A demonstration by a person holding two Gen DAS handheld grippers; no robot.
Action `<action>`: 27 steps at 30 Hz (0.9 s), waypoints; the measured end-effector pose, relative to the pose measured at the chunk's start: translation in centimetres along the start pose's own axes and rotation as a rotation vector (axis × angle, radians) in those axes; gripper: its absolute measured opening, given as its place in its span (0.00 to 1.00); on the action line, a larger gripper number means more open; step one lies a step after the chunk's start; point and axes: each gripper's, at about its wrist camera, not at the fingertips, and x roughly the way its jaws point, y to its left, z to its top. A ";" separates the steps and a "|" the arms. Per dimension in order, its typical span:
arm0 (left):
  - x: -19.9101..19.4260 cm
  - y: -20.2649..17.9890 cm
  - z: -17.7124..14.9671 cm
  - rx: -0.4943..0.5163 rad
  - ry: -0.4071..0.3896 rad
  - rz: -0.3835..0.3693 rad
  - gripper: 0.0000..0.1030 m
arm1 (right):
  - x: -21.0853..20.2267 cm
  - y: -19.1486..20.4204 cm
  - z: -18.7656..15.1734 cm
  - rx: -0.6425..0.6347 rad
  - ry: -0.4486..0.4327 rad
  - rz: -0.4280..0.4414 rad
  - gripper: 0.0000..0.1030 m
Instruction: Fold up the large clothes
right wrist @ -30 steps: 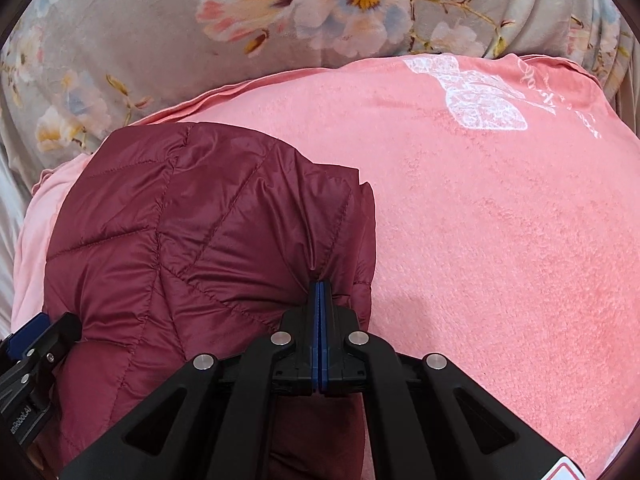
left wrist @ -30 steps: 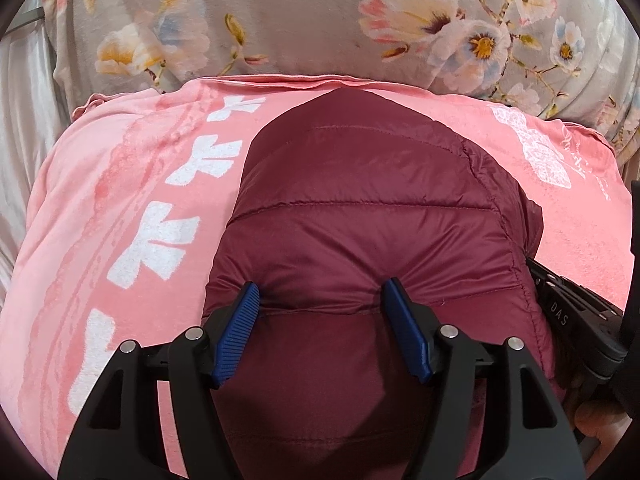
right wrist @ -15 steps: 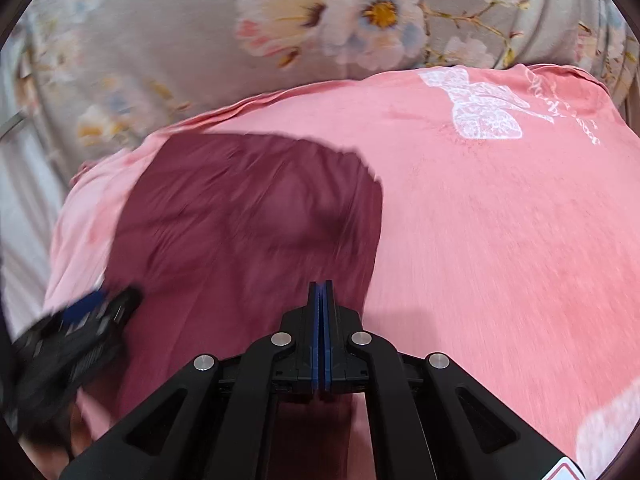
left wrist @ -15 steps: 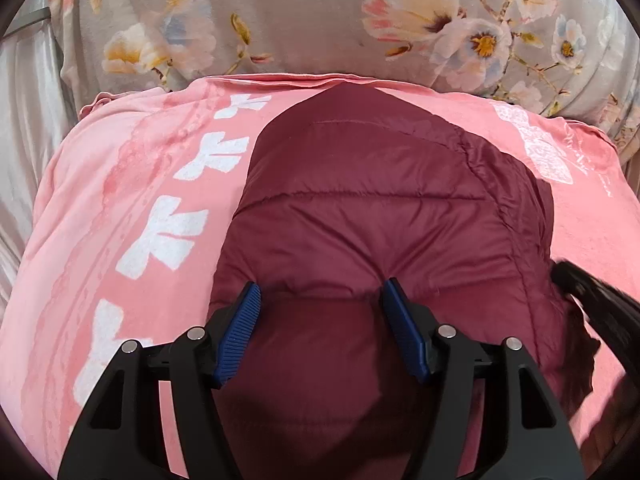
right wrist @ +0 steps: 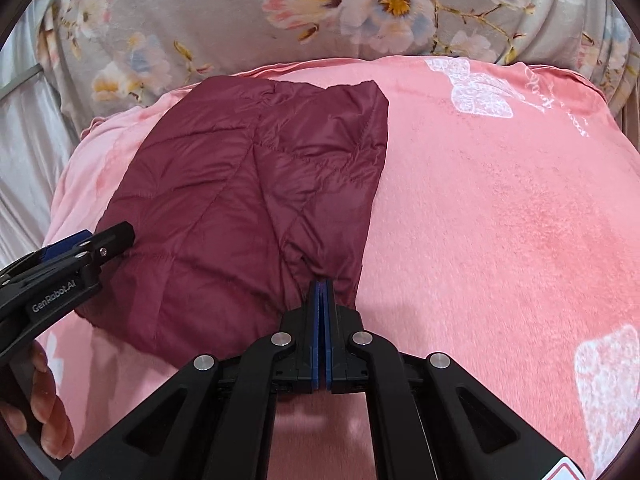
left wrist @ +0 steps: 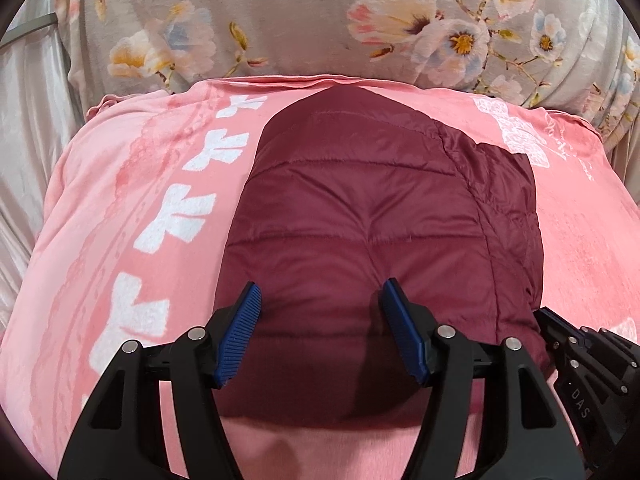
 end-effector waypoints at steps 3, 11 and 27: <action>-0.6 0.2 -0.9 -0.004 0.004 -0.003 0.60 | 0.9 -0.1 -0.5 -0.001 0.021 -0.004 0.01; -2.3 1.6 -2.9 -0.023 0.018 -0.015 0.60 | -2.5 -0.1 -1.3 0.020 -0.024 0.047 0.08; 2.2 7.3 -6.4 -0.118 0.142 0.063 0.60 | 2.0 -0.3 -1.0 -0.002 0.046 -0.027 0.11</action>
